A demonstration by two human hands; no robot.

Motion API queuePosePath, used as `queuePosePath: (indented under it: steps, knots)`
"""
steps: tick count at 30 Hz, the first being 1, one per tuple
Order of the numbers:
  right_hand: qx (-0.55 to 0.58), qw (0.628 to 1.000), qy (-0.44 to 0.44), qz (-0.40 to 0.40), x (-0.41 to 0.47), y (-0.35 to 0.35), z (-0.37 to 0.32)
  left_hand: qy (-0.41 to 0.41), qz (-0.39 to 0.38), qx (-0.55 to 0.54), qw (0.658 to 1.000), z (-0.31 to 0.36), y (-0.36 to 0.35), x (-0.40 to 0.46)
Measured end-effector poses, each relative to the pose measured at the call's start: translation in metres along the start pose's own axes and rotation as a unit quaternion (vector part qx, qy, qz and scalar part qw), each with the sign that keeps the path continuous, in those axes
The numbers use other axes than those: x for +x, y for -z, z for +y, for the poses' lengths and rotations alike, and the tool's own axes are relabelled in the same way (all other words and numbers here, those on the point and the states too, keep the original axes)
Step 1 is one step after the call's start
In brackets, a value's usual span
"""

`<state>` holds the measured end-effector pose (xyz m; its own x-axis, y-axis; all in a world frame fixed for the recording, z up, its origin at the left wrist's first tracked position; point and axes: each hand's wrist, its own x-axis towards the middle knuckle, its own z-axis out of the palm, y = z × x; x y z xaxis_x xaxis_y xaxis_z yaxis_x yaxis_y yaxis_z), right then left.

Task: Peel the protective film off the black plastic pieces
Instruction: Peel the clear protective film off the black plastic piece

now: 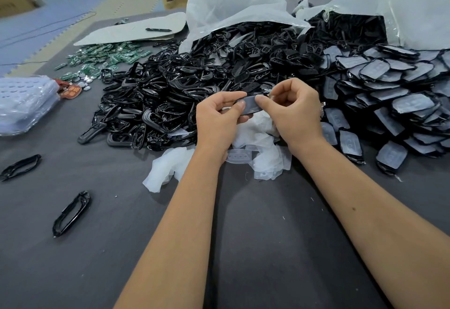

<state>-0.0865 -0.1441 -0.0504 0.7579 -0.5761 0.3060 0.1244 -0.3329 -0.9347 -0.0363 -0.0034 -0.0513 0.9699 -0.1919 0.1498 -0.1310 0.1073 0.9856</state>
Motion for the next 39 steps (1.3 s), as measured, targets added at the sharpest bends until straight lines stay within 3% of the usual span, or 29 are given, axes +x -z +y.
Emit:
queuePosePath:
  steps: [5, 10, 18, 23, 30, 39]
  knots:
    - [0.114, 0.988, -0.062, -0.088, 0.0060, 0.0067, 0.0027, -0.009, -0.019, -0.003, 1.000, 0.0006, 0.0021, 0.0002]
    - [0.115, 0.990, -0.041, -0.075, 0.0045, 0.0059, 0.0035, -0.026, -0.029, -0.002, 0.999, 0.0014, 0.0017, -0.0023]
    - [0.021, 0.999, 0.005, -0.041, 0.0016, -0.0014, 0.0045, -0.024, 0.000, 0.032, 0.999, -0.0002, -0.0012, -0.0018]
    - [-0.003, 0.997, 0.022, -0.079, 0.0009, -0.0024, 0.0035, -0.028, -0.016, 0.015, 0.999, -0.0006, 0.0006, -0.0021]
    - [0.139, 0.983, -0.067, -0.096, 0.0034, 0.0039, -0.0003, -0.031, -0.047, 0.000, 0.998, 0.0015, -0.0008, -0.0040]
    - [0.165, 0.979, -0.094, -0.075, 0.0035, 0.0005, -0.0015, -0.012, -0.043, -0.021, 0.999, 0.0034, -0.0023, -0.0042]
